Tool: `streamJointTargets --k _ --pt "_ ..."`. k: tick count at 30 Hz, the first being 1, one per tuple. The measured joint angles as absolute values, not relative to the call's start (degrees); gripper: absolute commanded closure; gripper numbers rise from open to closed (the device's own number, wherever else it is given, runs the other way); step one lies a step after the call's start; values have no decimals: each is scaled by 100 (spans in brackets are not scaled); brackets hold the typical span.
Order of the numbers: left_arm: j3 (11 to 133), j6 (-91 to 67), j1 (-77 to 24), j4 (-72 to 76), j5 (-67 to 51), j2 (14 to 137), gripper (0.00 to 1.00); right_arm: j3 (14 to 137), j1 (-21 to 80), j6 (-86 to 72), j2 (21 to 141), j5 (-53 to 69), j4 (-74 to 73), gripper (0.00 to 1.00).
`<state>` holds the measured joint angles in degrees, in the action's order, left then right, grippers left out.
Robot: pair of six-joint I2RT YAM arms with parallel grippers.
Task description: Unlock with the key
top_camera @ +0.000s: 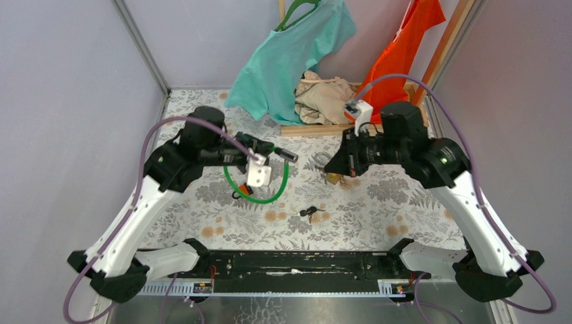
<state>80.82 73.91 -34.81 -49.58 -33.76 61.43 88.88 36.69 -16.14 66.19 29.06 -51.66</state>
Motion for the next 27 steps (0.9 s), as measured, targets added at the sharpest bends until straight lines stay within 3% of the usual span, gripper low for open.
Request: streamJointTargets --k 7,27 --pt "7277 7470 -3481 -4982 -3234 5612 100 8711 3752 -1413 6650 3642 -4598 100" --pt "7207 6796 -3481 -4827 -3354 5518 100 8007 3909 -1262 6547 4368 -3610 100"
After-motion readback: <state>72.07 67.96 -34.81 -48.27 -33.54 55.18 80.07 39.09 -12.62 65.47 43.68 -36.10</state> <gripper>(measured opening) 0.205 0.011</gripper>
